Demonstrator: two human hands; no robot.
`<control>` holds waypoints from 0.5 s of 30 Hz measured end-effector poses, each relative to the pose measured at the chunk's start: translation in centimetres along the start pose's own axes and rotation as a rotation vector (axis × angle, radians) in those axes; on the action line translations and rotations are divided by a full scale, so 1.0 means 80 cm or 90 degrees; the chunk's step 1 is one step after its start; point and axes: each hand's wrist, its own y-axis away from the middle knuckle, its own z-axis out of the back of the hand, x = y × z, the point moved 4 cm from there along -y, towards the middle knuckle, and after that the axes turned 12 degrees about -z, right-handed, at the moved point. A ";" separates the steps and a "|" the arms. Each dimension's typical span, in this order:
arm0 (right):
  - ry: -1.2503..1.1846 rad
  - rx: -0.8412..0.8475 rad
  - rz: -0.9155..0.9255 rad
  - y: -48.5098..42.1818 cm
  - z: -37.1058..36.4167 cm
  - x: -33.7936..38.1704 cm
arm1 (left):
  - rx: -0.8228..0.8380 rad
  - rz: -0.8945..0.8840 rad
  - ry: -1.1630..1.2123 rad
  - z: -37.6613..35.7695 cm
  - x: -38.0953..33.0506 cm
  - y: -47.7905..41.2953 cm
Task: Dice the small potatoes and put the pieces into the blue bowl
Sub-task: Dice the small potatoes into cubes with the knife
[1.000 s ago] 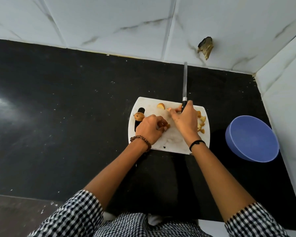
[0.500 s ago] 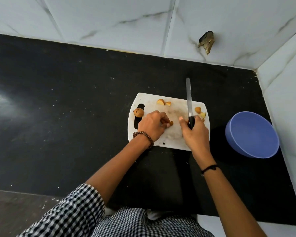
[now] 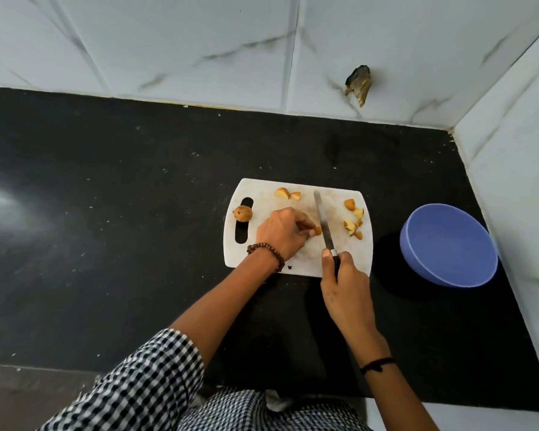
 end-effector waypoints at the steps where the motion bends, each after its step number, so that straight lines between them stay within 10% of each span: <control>1: 0.008 0.002 0.005 0.000 -0.002 0.001 | -0.001 0.006 0.001 0.000 0.000 -0.001; 15: 0.120 0.093 -0.019 -0.009 -0.015 0.012 | 0.006 0.018 -0.081 -0.003 -0.004 -0.006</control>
